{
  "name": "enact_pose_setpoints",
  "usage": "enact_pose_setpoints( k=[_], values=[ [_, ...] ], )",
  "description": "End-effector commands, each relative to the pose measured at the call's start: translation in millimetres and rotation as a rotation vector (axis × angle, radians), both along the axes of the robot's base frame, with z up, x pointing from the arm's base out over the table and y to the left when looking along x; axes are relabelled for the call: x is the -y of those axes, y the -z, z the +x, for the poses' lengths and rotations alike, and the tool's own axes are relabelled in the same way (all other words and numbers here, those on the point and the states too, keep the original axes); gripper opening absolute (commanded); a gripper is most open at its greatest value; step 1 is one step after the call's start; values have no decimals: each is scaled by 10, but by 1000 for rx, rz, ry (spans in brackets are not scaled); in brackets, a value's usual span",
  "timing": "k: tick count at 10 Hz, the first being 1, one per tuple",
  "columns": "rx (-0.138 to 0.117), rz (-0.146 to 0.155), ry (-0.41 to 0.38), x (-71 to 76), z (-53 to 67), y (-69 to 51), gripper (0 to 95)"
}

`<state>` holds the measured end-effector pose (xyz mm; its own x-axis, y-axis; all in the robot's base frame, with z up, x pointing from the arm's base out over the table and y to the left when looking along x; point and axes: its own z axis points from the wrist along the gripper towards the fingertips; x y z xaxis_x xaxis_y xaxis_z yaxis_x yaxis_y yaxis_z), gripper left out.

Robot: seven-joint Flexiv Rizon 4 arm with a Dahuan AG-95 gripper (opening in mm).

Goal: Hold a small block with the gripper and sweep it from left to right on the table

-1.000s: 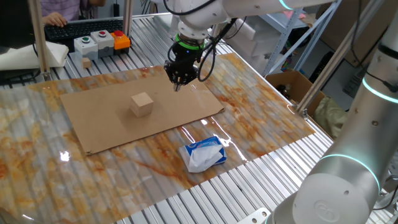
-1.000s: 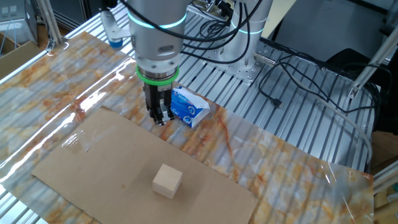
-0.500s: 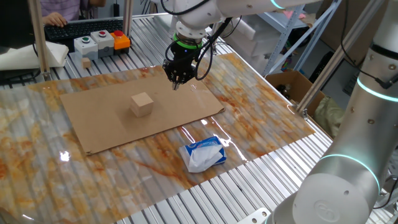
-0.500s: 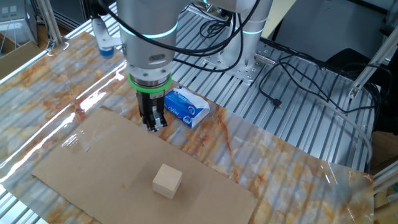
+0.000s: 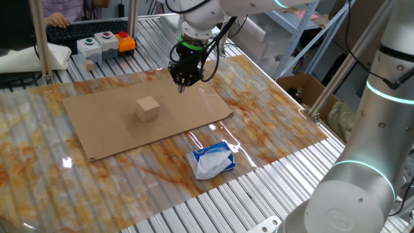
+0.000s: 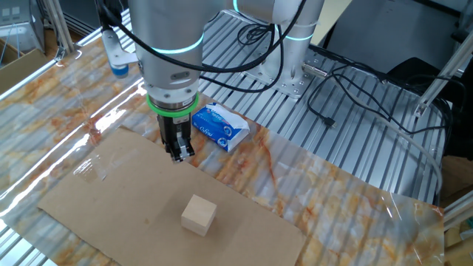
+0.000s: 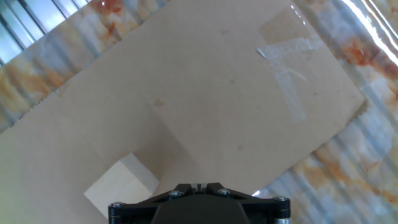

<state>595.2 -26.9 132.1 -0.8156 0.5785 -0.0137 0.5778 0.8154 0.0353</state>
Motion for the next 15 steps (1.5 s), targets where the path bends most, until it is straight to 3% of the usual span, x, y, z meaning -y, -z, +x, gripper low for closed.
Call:
enact_pose_setpoints(
  k=[1, 15],
  values=[
    [-2, 1, -2, 3, 21, 22, 0],
    [-2, 3, -5, 53, 120, 247, 0]
  ],
)
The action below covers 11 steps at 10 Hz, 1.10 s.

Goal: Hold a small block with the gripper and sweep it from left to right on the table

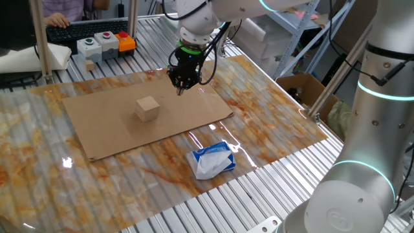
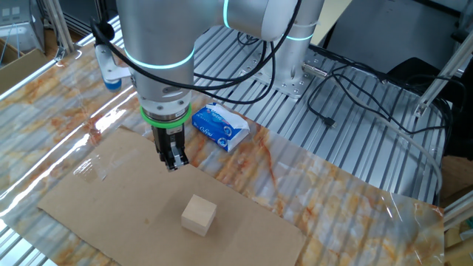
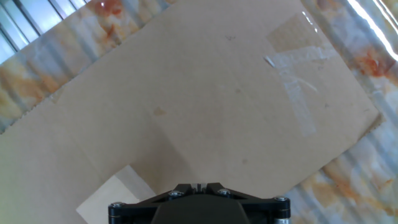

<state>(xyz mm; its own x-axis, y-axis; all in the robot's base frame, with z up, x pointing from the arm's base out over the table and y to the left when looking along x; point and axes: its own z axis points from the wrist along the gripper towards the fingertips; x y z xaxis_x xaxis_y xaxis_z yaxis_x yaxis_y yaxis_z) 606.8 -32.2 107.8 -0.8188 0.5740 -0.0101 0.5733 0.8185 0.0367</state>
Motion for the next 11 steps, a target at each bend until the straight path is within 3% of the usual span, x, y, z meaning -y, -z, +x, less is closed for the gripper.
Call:
enact_pose_setpoints(
  k=[1, 7, 11],
  values=[
    [1, 0, 0, 1, 7, 14, 0],
    [17, 8, 48, -5, 6, 93, 0],
    [22, 12, 96, -47, 11, 83, 0]
  ],
)
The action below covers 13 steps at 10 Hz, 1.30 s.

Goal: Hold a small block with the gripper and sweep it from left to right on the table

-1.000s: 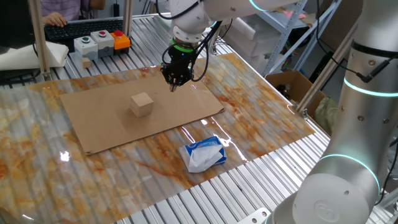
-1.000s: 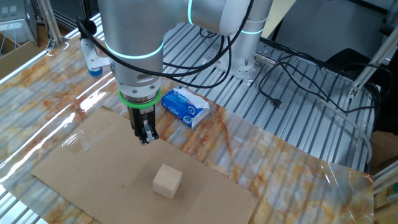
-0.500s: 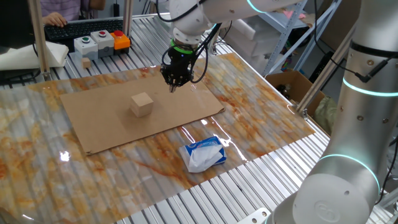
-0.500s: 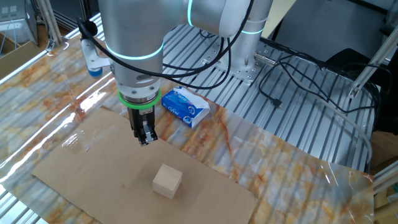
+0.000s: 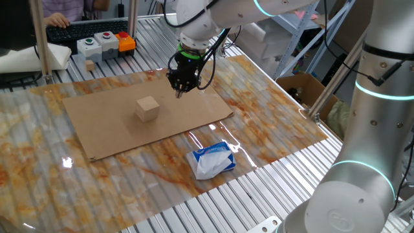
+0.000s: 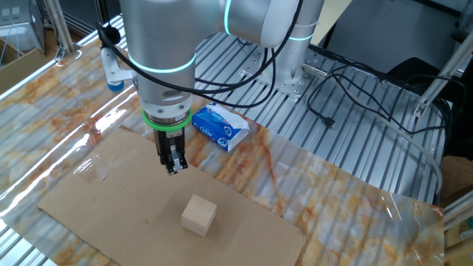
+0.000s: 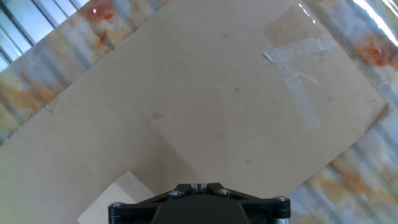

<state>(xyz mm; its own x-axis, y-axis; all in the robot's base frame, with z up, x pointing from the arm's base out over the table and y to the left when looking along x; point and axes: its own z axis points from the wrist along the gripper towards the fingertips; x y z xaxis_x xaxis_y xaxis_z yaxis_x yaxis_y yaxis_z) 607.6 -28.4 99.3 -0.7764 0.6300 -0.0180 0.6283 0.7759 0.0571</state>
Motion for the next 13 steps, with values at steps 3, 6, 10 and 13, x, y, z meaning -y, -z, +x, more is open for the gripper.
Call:
enact_pose_setpoints(
  k=[3, 6, 10, 13],
  values=[
    [1, 3, 80, -117, 17, -31, 0],
    [2, 0, 79, -184, 18, -23, 0],
    [2, -1, 94, -280, 18, -29, 0],
    [1, -5, 35, -401, 14, -22, 0]
  ],
)
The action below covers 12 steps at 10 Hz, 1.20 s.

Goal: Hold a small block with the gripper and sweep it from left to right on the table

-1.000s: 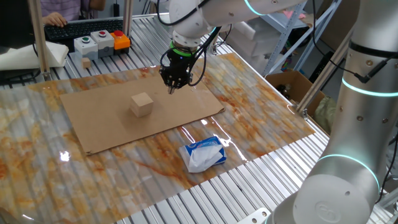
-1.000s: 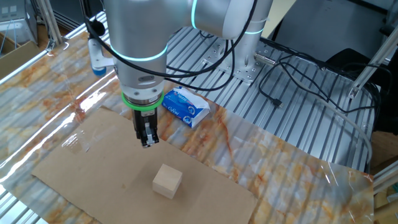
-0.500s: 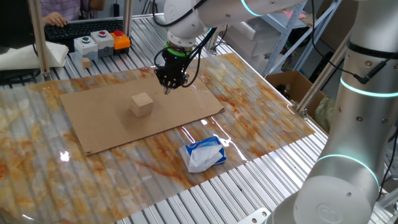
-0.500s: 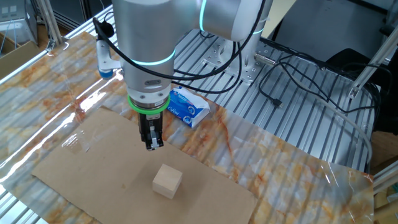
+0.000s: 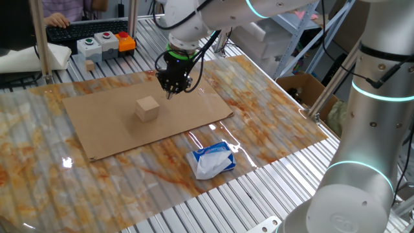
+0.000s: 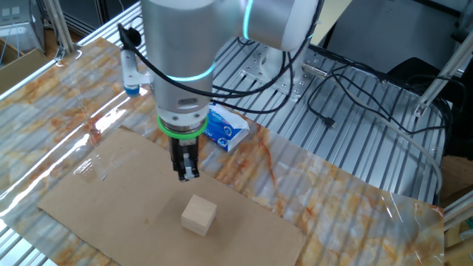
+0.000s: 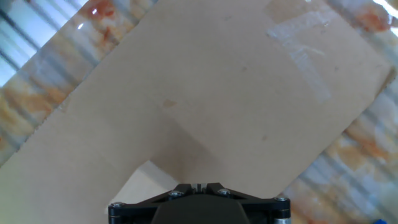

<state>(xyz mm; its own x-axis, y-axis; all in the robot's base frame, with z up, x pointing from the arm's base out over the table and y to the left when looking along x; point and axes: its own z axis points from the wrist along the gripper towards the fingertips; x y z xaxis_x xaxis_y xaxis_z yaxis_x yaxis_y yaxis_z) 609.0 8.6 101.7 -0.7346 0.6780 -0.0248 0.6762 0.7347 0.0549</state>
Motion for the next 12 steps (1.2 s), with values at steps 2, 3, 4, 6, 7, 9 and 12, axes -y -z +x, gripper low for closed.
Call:
enact_pose_setpoints(
  k=[2, 3, 4, 6, 7, 9, 12],
  values=[
    [-3, -4, -88, -84, -5, 8, 0],
    [-2, -7, -135, -120, -8, 11, 0],
    [-2, -8, -155, -131, -9, 12, 0],
    [-1, -17, -261, -179, -14, 8, 0],
    [-3, -20, -312, -205, -15, -6, 0],
    [-8, -23, -393, -246, -19, -28, 0],
    [-14, -28, -509, -267, -22, -39, 0]
  ],
)
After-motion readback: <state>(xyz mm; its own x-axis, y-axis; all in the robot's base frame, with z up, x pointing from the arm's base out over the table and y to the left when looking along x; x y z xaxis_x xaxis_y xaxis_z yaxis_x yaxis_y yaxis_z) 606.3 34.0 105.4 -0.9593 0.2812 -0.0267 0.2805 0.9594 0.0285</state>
